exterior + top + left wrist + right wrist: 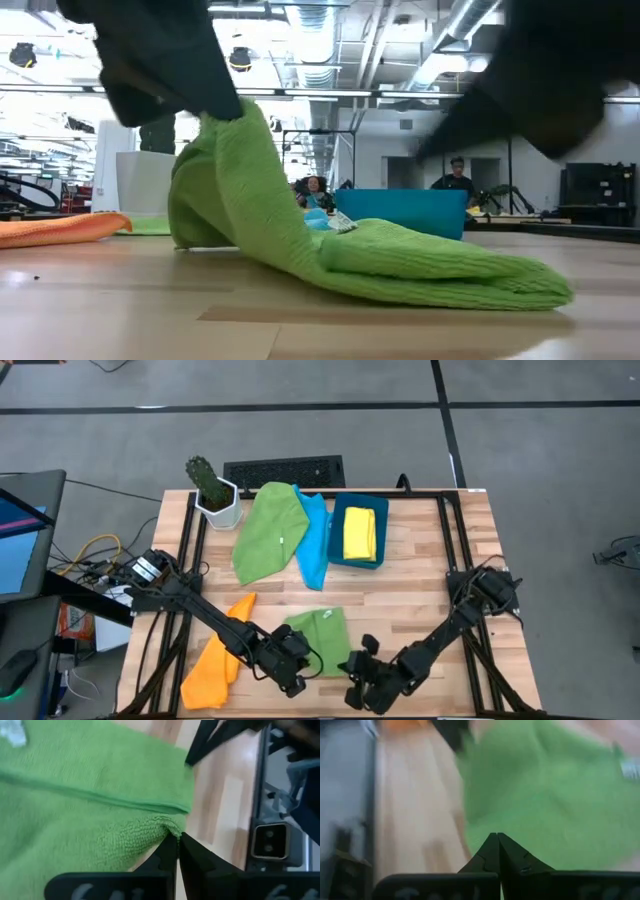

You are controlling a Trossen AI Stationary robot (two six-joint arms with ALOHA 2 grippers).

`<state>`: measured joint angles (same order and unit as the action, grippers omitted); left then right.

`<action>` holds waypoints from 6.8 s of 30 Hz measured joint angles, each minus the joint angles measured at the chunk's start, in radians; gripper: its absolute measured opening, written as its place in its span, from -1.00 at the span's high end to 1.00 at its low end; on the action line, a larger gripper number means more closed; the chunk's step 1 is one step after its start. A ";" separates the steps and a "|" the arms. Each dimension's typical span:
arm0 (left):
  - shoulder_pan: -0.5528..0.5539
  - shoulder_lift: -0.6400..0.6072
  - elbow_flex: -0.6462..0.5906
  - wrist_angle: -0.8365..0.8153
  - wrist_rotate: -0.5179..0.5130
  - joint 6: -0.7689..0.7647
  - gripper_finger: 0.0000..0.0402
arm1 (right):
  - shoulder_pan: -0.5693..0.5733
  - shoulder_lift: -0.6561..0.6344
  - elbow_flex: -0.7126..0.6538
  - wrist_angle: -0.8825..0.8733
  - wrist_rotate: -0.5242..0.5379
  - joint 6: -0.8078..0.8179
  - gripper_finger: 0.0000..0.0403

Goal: Fold microfiber towels
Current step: Fold the right green towel

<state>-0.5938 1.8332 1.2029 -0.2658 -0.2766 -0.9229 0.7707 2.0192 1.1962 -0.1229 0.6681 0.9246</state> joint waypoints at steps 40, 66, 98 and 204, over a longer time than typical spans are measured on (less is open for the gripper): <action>0.147 0.315 0.381 -0.130 0.283 0.282 1.00 | 0.002 0.096 0.002 0.090 -0.061 0.097 0.89; 0.153 0.313 0.397 -0.111 0.250 0.343 1.00 | 0.065 0.051 0.057 -0.127 -0.029 0.205 0.92; 0.165 0.365 0.574 -0.303 0.384 0.421 -0.06 | 0.041 0.052 0.055 -0.199 -0.038 0.220 0.91; 0.303 -0.032 -0.083 0.236 0.219 0.161 0.23 | 0.132 0.053 0.110 -0.136 -0.027 0.329 0.86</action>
<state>-0.2910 1.8013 1.1202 -0.0295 -0.0573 -0.7622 0.9030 2.0720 1.3061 -0.2586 0.6416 1.2535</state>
